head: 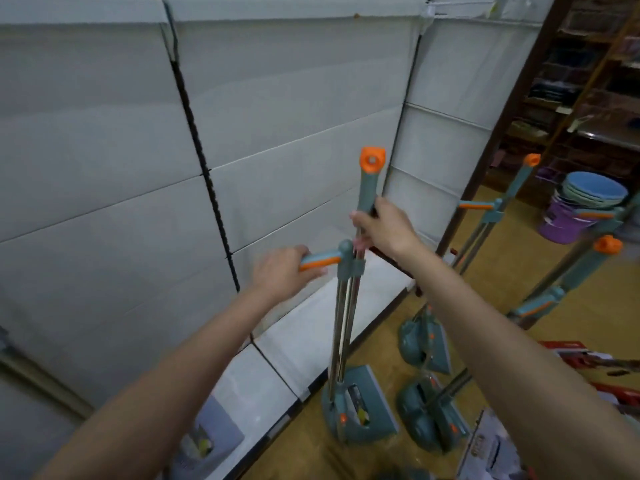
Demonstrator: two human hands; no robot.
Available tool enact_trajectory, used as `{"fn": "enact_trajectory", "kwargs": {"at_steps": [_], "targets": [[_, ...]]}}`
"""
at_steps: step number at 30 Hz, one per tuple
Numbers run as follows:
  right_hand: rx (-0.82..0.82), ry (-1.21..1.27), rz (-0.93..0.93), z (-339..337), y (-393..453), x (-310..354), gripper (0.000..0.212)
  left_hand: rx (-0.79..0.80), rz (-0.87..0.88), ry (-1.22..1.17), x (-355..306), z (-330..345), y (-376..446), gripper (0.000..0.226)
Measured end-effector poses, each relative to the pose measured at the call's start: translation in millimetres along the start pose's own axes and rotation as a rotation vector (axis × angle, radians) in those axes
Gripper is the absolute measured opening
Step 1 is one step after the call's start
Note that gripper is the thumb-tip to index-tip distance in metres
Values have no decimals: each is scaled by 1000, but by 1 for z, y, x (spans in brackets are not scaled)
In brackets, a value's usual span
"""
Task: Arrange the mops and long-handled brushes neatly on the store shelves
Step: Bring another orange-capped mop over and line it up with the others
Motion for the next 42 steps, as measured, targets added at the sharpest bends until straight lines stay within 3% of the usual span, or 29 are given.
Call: {"fn": "enact_trajectory", "kwargs": {"at_steps": [7, 12, 18, 30, 42], "targets": [[103, 15, -301, 27, 0, 129, 11, -315, 54, 63, 35, -109, -53, 41], [120, -162, -479, 91, -9, 185, 22, -395, -70, 117, 89, -145, -96, 41], [229, -130, -545, 154, -5, 216, 19, -465, -197, 165, 143, -166, -118, 43], [318, -50, -524, 238, 15, 232, 13, -413, -309, 212, 218, -177, -111, 42], [339, -96, -528, 261, 32, 248, 18, -334, -345, 295, 241, -191, -91, 40]]}}
Point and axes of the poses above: each hand's wrist, its own y-axis towards the middle knuckle, its own z-axis out of the palm, x = y × z, the point moved 5 cm from there along y, towards the middle knuckle, and after that the axes turned 15 degrees about -y, right-handed, at the moved point
